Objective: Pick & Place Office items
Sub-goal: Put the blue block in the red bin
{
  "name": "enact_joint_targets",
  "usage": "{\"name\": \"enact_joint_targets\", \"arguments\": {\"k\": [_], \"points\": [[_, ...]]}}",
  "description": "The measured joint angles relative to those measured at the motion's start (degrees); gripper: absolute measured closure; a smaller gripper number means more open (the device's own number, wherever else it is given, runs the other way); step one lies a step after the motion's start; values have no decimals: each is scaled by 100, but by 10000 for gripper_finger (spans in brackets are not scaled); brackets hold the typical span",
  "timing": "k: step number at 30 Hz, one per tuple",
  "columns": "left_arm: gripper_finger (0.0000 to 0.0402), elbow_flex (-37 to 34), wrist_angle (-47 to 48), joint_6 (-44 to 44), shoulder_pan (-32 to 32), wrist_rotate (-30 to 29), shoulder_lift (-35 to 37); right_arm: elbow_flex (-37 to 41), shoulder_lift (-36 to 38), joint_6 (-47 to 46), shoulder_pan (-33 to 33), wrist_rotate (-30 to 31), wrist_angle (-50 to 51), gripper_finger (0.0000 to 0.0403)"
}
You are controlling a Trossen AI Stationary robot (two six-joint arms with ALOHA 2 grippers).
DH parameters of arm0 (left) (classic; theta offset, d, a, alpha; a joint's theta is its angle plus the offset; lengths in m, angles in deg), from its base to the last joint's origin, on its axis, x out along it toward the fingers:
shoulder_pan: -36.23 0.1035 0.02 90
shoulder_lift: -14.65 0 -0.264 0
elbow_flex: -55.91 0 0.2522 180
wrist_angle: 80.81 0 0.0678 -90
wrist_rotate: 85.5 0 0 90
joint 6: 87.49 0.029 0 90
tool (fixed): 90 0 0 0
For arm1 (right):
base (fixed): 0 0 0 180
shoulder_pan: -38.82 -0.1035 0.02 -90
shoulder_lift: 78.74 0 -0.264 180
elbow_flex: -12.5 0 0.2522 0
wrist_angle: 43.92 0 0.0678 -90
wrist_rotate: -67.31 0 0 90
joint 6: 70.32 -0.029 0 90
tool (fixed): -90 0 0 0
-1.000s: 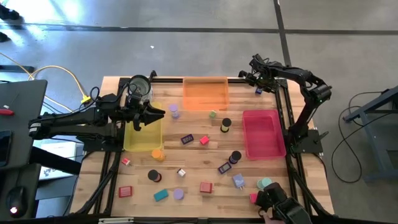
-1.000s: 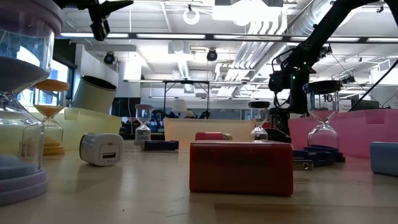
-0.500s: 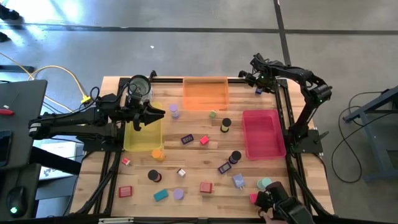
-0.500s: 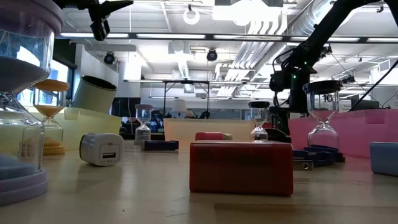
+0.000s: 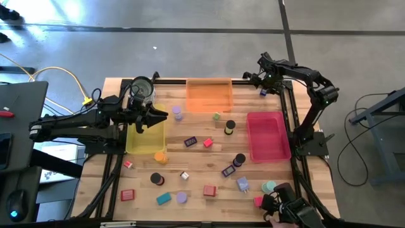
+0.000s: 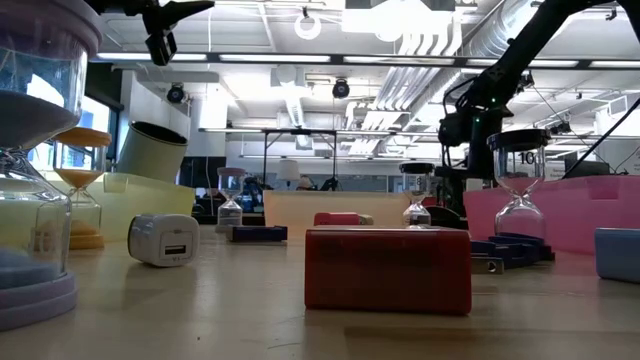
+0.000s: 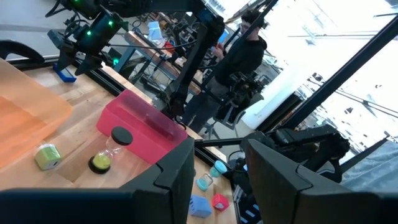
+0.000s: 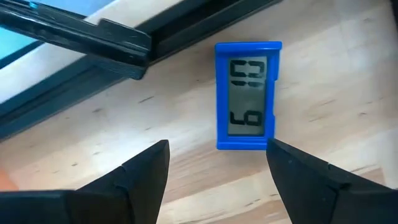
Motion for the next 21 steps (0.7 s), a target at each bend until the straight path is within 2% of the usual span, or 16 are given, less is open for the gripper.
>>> {"name": "enact_joint_targets", "arguments": {"k": [21], "points": [[261,0,2,-5,0,-28,0,0,0,-323,-131,-126,39,145]]}}
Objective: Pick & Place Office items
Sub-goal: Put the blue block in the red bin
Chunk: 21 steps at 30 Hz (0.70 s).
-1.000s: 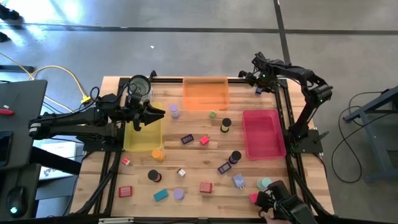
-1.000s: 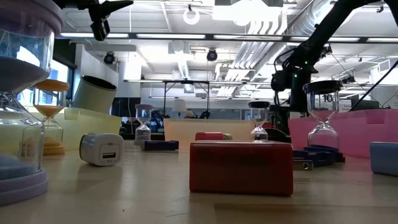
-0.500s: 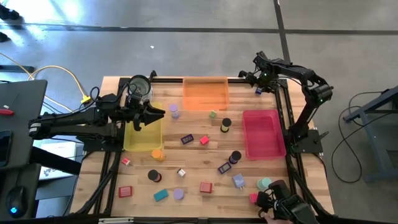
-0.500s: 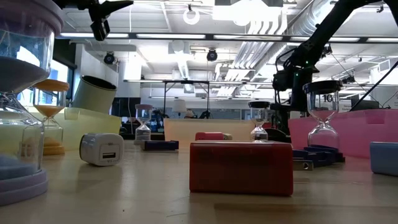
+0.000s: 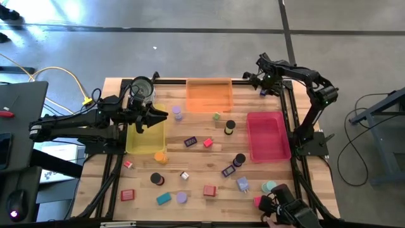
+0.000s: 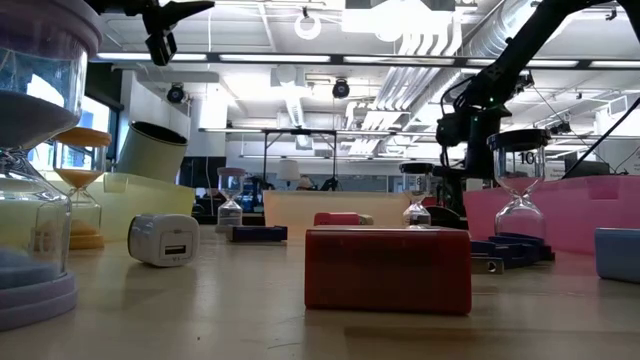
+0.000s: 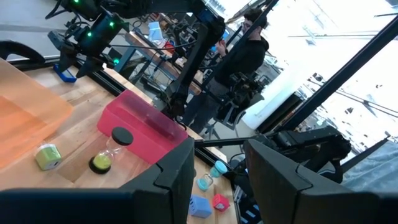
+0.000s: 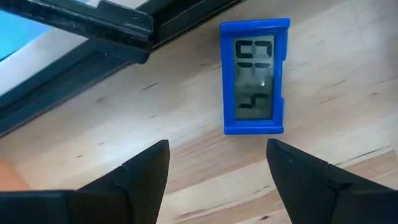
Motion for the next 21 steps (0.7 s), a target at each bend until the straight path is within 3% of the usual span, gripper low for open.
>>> {"name": "enact_joint_targets", "arguments": {"k": [9,21], "points": [[261,0,-15,-109,0,-61,0,0,0,433,5,-65,-340,145],[261,0,-17,-152,0,-115,0,2,0,842,71,334,-59,145]]}}
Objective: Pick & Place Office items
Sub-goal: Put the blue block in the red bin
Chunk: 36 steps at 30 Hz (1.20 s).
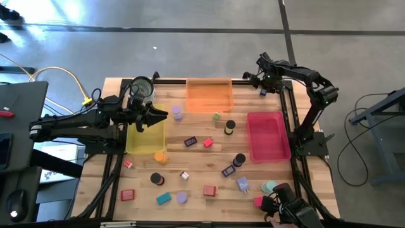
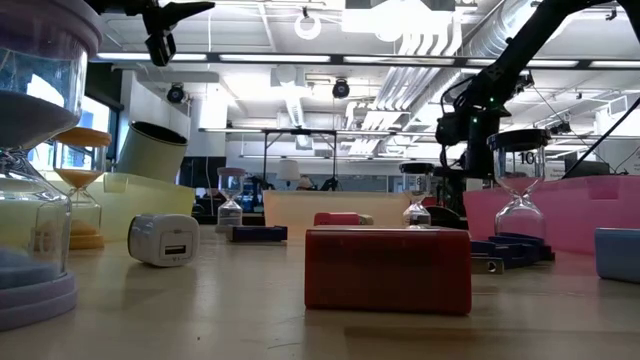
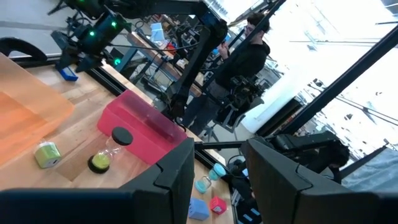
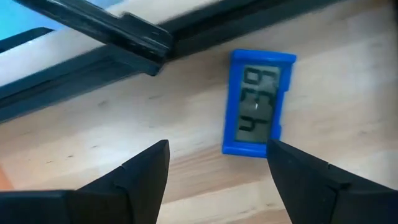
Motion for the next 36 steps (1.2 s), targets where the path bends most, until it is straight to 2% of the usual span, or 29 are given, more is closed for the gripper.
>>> {"name": "enact_joint_targets", "arguments": {"k": [13,36], "points": [[261,0,-2,0,0,-17,-27,0,0,-93,132,-183,-140,145],[261,2,-24,2,1,-1,-164,0,0,-561,174,48,-18,145]]}}
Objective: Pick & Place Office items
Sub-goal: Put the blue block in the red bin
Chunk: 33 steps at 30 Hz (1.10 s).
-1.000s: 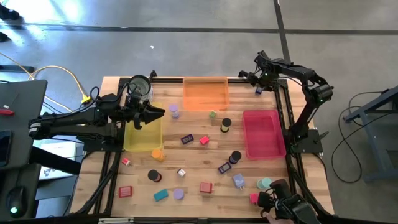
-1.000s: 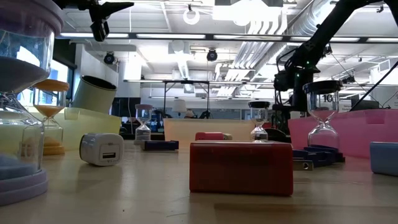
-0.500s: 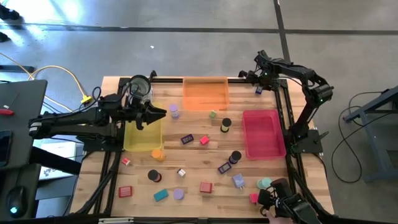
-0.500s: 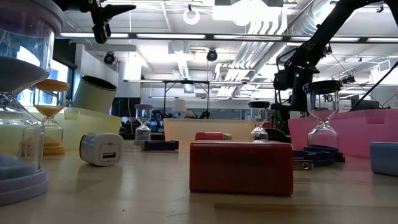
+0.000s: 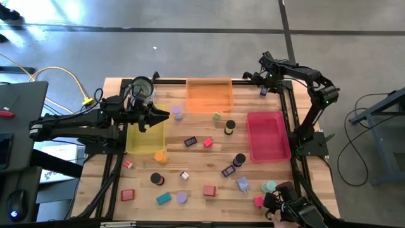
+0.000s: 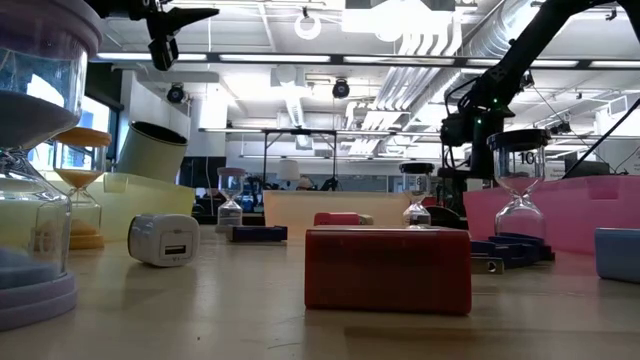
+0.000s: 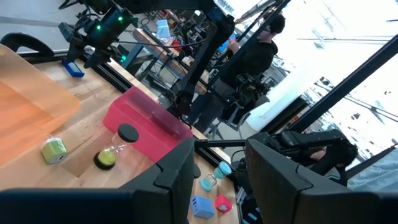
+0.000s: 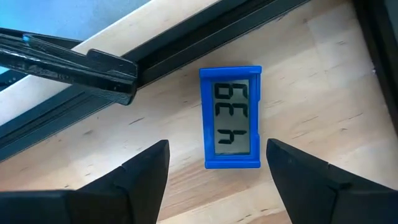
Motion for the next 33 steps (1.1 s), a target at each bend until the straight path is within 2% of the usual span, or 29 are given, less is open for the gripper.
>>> {"name": "enact_joint_targets", "arguments": {"k": [33], "points": [[261,-2,4,2,-1,2,0,0,-81,-401,-89,391,-120,145]]}}
